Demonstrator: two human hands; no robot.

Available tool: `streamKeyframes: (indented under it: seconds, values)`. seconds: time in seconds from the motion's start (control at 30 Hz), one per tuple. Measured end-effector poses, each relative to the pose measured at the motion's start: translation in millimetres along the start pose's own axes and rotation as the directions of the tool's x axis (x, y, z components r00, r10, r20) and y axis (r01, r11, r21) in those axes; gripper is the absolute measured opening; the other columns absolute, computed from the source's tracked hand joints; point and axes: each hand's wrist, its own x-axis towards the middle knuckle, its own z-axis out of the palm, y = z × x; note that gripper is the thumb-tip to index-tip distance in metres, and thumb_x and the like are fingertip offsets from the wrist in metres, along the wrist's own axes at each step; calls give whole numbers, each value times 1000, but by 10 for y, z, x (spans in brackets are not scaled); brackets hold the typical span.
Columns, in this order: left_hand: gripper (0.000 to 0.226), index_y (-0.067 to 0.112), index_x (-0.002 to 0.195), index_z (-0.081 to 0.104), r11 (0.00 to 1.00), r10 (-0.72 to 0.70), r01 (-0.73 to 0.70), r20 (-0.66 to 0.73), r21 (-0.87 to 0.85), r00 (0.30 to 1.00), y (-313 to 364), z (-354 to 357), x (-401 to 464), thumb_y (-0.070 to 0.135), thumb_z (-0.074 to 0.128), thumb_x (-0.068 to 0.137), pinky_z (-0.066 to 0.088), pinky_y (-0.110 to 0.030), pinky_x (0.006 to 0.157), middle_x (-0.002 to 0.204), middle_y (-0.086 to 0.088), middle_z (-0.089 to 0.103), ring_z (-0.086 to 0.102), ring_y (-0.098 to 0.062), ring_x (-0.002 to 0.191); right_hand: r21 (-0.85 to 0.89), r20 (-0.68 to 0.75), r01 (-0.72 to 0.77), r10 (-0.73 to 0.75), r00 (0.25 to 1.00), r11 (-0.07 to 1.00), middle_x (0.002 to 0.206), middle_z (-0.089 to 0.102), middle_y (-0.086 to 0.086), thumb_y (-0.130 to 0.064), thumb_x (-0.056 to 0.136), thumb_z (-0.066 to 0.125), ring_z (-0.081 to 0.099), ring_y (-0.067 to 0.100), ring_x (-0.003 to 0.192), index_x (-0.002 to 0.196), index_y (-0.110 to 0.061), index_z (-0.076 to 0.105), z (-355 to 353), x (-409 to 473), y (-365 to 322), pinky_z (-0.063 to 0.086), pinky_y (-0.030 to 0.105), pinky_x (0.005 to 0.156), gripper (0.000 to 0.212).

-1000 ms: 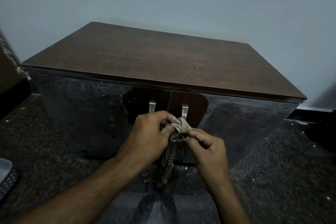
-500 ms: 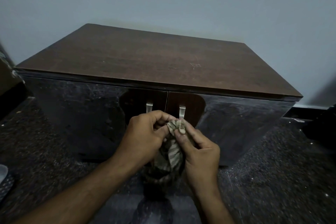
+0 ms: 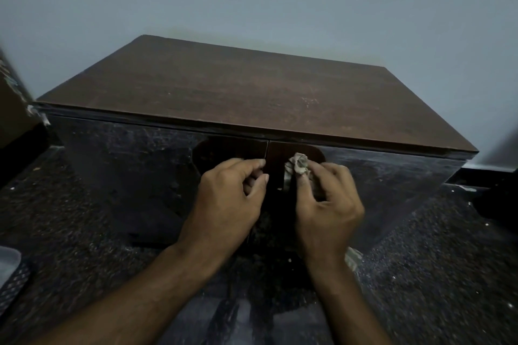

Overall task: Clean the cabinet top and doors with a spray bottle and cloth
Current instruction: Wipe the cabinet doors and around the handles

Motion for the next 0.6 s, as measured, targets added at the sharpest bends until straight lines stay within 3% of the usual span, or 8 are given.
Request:
streamKeyframes:
  seconds: [0.2, 0.43, 0.6]
  values:
    - [26, 15, 111, 74, 1000, -17, 17, 47, -8, 999, -9, 48, -21, 17, 73, 85, 39, 4, 75, 102, 6, 72, 64, 4, 83, 55, 80, 34, -38, 996, 998, 85, 66, 8, 6, 77, 77, 58, 5, 79, 89, 2, 75, 53, 22, -31, 39, 2, 78, 12]
    - [20, 18, 103, 78, 998, -49, 48, 7, 45, 999, -48, 0, -9, 16, 73, 84, 38, 5, 83, 102, 6, 75, 65, 3, 92, 92, 31, -170, 168, 985, 981, 77, 62, 0, -5, 79, 73, 55, 7, 73, 80, -7, 65, 53, -257, 66, 39, 7, 69, 8]
    - [14, 23, 95, 79, 991, -131, 131, 0, 28, 991, -67, -54, -18, 20, 73, 83, 40, 4, 68, 87, 15, 74, 64, 11, 76, 108, 24, -306, 305, 952, 946, 77, 63, -3, -3, 83, 76, 59, 10, 71, 84, -12, 63, 134, -484, 171, 40, 8, 64, 16]
